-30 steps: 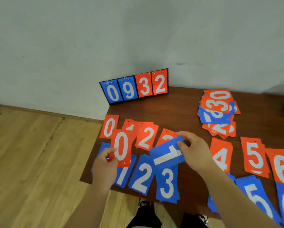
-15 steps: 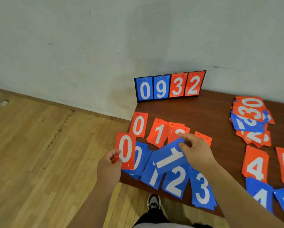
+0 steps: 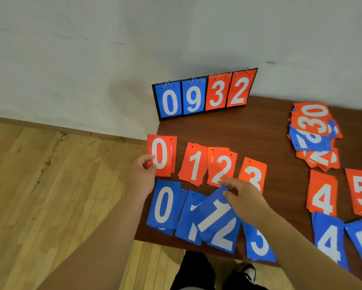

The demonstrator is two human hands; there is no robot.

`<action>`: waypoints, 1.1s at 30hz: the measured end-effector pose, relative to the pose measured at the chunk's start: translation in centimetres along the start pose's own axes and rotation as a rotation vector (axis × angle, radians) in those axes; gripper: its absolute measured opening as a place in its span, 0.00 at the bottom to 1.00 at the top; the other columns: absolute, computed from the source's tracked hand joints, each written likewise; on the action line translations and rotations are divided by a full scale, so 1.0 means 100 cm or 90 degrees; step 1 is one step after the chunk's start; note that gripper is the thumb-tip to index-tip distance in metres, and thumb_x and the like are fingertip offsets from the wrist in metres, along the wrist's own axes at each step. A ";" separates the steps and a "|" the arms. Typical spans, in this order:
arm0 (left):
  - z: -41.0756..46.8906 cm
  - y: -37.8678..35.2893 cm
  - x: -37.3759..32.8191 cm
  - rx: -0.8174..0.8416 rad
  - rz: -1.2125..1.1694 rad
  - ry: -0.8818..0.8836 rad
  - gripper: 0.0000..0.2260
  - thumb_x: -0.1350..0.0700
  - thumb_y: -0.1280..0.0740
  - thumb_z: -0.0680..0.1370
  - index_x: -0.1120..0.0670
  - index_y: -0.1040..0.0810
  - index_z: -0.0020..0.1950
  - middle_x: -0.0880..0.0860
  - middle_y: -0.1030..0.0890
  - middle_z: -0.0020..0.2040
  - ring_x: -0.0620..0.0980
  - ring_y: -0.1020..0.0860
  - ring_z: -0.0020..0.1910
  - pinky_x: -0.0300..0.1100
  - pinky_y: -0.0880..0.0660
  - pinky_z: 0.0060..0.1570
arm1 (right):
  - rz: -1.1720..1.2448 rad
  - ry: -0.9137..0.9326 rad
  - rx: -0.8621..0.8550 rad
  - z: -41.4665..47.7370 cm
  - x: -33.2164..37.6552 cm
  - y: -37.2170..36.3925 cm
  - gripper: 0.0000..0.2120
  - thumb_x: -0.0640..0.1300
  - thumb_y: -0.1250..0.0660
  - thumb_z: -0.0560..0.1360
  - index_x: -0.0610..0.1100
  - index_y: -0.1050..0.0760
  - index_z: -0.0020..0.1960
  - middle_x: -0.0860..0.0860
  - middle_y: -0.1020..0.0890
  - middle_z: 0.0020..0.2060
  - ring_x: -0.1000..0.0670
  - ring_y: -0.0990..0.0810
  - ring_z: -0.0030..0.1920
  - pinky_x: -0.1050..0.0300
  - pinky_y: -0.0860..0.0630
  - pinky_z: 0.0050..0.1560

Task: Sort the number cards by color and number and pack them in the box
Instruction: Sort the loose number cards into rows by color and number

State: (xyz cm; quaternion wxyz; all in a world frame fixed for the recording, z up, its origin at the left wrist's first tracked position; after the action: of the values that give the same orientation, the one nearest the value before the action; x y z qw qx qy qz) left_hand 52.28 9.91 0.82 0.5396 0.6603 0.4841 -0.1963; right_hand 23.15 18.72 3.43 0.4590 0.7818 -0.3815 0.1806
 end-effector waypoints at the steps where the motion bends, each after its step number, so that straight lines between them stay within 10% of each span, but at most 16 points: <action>1: 0.010 -0.006 0.000 0.007 0.017 -0.004 0.13 0.57 0.33 0.82 0.46 0.23 0.67 0.50 0.23 0.68 0.47 0.24 0.64 0.30 0.28 0.43 | -0.004 -0.001 0.009 0.002 -0.003 -0.005 0.15 0.41 0.36 0.83 0.58 0.24 0.66 0.61 0.21 0.47 0.43 0.16 0.44 0.53 0.19 0.40; 11: 0.039 -0.045 0.020 0.016 0.266 -0.101 0.10 0.52 0.35 0.83 0.47 0.23 0.64 0.53 0.24 0.64 0.53 0.22 0.60 0.45 0.20 0.55 | -0.034 0.057 0.106 0.030 -0.001 -0.065 0.14 0.43 0.31 0.80 0.55 0.25 0.63 0.58 0.20 0.54 0.59 0.22 0.53 0.71 0.28 0.47; 33: -0.091 -0.082 -0.044 0.094 0.444 -0.260 0.23 0.39 0.33 0.78 0.44 0.31 0.71 0.47 0.30 0.67 0.50 0.32 0.69 0.51 0.31 0.69 | -0.176 0.015 -0.297 -0.021 -0.053 0.072 0.21 0.56 0.29 0.76 0.55 0.27 0.67 0.54 0.28 0.68 0.49 0.30 0.68 0.47 0.29 0.68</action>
State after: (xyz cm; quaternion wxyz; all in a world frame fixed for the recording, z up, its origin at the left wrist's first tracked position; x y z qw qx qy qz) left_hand 40.96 15.80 3.09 0.6099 0.7693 0.0983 -0.1630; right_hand 14.40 20.74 5.40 0.6515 0.6973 -0.2971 0.0324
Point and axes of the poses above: each hand's wrist, its own z-axis towards the middle knuckle, its own y-axis out of the back of the hand, x = y × z, the point moved 4 cm from there along z, towards the middle knuckle
